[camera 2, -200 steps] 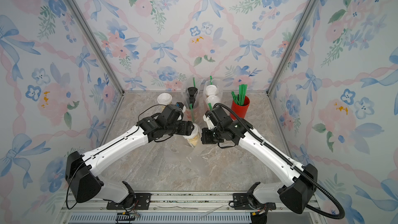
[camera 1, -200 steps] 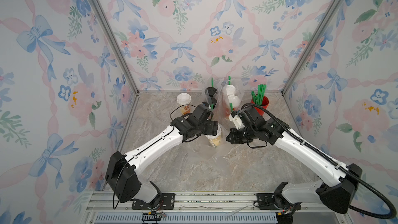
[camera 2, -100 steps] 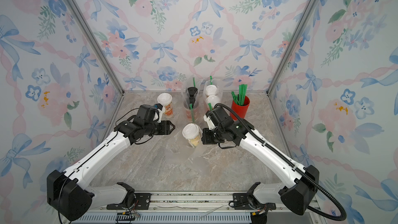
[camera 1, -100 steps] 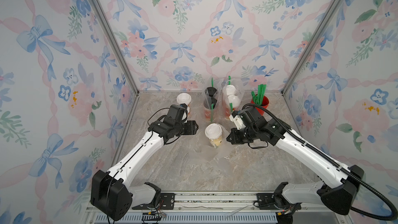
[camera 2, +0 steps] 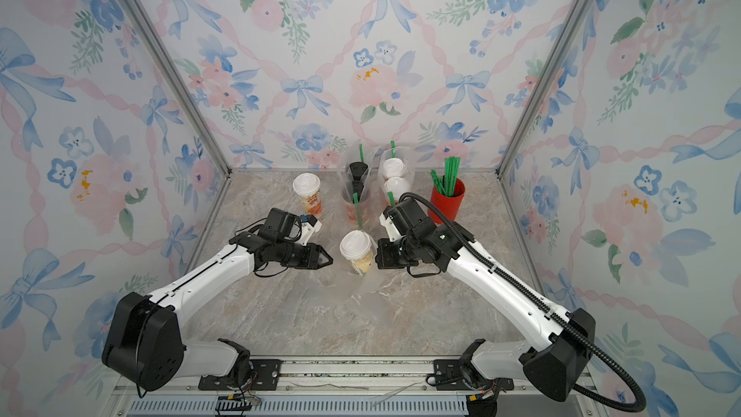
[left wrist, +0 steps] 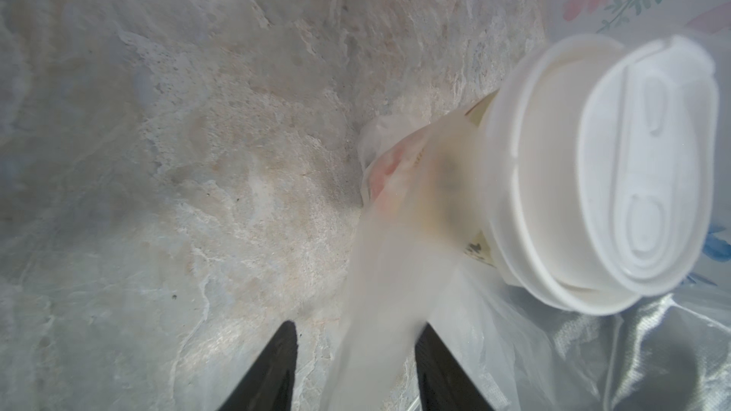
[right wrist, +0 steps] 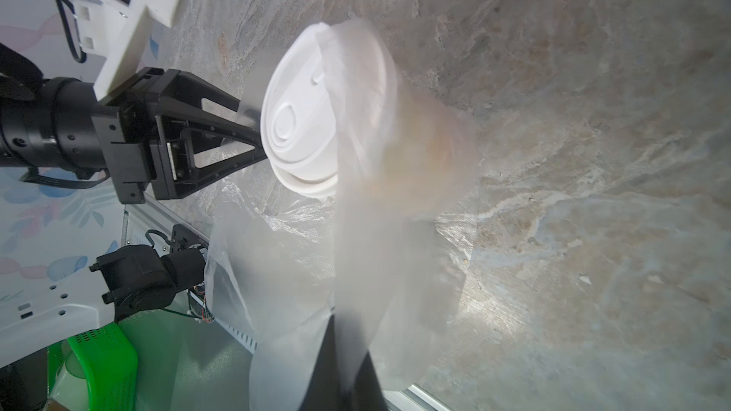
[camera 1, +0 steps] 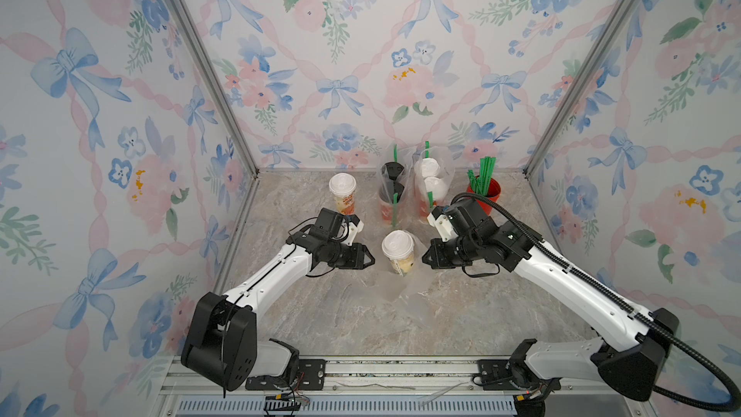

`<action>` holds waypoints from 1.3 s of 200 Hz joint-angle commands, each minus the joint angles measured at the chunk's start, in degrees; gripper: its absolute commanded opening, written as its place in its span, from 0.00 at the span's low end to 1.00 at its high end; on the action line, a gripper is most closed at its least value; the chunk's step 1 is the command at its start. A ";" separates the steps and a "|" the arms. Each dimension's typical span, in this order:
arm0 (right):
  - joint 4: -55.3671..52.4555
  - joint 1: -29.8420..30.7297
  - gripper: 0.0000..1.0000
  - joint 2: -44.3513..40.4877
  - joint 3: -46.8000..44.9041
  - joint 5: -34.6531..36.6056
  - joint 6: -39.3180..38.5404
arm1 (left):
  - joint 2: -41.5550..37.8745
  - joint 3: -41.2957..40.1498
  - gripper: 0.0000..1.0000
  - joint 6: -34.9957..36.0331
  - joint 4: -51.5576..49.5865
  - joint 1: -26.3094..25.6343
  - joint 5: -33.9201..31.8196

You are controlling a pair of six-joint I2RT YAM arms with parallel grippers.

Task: Pack milk tea into plastic carrier bags
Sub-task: Place the milk tea cup in the plastic carrier bag, then adjust the plastic carrier bag at the center of the board.

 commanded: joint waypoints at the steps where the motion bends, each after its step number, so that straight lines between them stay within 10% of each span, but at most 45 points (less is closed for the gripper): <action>1: -0.03 -0.41 0.00 -1.17 -0.38 -0.72 -0.22 | 0.10 -0.20 0.25 0.74 2.52 0.43 3.71; 51: -0.87 -0.42 0.00 -2.44 0.85 0.59 -0.45 | -5.67 3.50 0.00 -2.86 2.73 0.35 3.19; 260: -4.16 4.15 0.00 0.13 9.33 8.29 -3.70 | -6.43 15.39 0.00 2.07 -1.38 -5.12 -12.32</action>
